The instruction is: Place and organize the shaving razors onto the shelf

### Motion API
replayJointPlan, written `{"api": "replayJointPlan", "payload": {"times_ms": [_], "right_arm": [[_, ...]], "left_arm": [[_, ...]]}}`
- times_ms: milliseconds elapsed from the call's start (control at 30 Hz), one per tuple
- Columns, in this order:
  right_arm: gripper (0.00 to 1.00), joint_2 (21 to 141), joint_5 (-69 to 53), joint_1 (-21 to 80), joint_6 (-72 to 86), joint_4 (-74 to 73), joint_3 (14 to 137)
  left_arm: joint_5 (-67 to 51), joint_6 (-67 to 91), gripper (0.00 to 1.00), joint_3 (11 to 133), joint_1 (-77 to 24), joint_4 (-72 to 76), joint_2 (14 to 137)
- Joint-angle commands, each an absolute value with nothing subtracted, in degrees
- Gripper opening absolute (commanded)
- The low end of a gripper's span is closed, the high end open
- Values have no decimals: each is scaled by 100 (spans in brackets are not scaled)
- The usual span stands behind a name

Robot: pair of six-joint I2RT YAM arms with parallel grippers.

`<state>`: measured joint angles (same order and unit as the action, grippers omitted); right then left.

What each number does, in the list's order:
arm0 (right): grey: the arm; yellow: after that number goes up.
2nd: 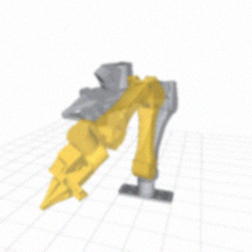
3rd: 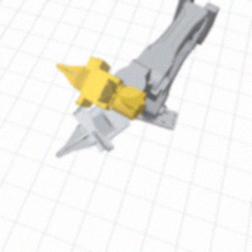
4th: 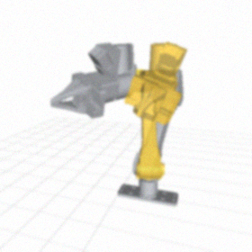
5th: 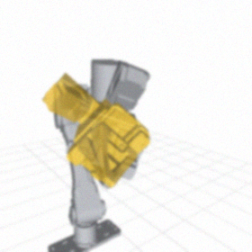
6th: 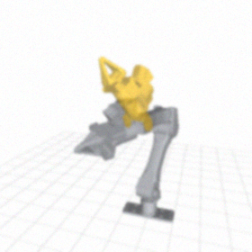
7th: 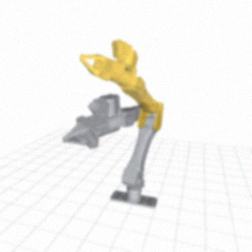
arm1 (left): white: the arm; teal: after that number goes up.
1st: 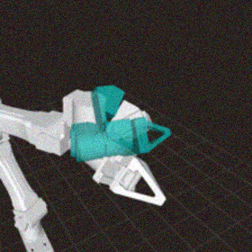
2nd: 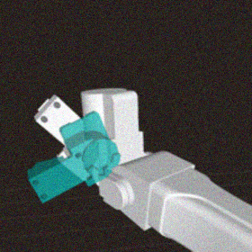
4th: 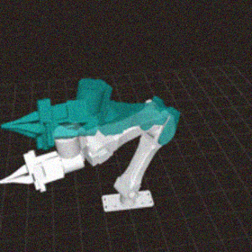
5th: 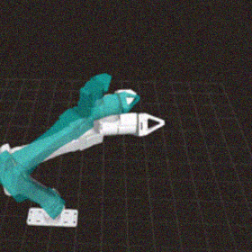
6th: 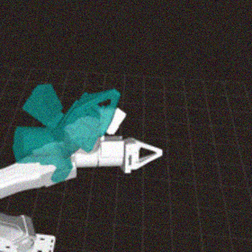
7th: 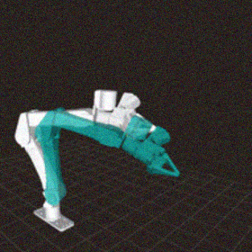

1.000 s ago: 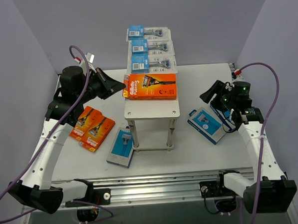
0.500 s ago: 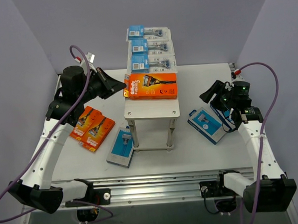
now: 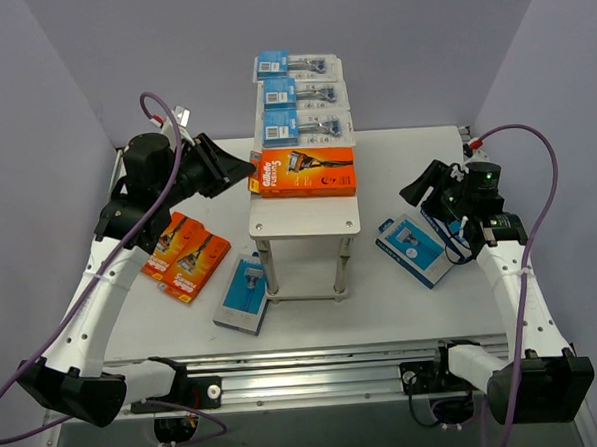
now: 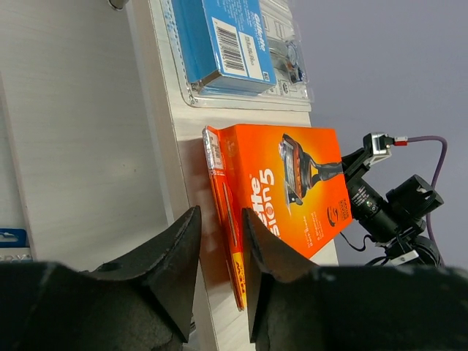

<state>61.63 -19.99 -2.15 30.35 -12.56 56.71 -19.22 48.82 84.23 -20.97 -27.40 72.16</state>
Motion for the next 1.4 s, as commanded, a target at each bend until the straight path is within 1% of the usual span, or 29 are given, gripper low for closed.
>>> {"api": "replayJointPlan", "payload": {"times_ms": [0,167,300,400,467,567,700,733,800,833,900,933,1067,1200,1300,1367], "right_arm": [[61,6091,-2074,-185,2962,-1143,5818],[61,6056,-2074,-185,2944,-1169,5827],[61,6029,-2057,-185,2927,-1195,5836],[61,6003,-2057,-185,2918,-1239,5836],[61,5985,-2057,-185,2909,-1248,5845],[61,5968,-2004,-185,2857,-1283,5845],[61,5933,-1986,-185,2830,-1292,5810],[61,5924,-1986,-185,2830,-1292,5801],[61,5915,-2004,-185,2839,-1283,5783],[61,5898,-2013,-185,2848,-1275,5766],[61,5880,-2039,-185,2865,-1222,5731],[61,5871,-2091,-185,2883,-1178,5687],[61,5801,-2329,-176,3067,-924,5398],[61,5730,-2470,-150,3243,-677,5089],[61,5748,-2496,-36,3252,-615,5010],[61,5739,-2496,52,3278,-580,4984]], "left_arm": [[-1819,4843,38,8437,-2127,-2487,7040],[-1740,4799,43,8455,-2127,-2584,6970],[-1617,4676,52,8543,-2118,-2768,6926],[-1459,4579,54,8587,-2101,-2918,6821],[-1424,4509,58,8613,-2048,-3058,6724],[-1511,4395,61,8745,-1733,-3330,6575],[-2028,4342,62,8754,-960,-3524,6311],[-2126,4272,62,8737,-540,-3672,6267],[-2398,4167,63,8658,-90,-3840,6144],[-2443,4070,62,8492,408,-3989,6091],[-2103,3921,62,8324,501,-4200,5889],[-1648,3824,62,8219,501,-4262,5802],[-1152,3972,62,7402,982,-4447,5257],[-1248,4253,61,6279,1537,-4456,5063],[-1476,4605,58,5506,1958,-4342,4984],[-1468,4947,52,5161,2126,-4245,4800]]}}
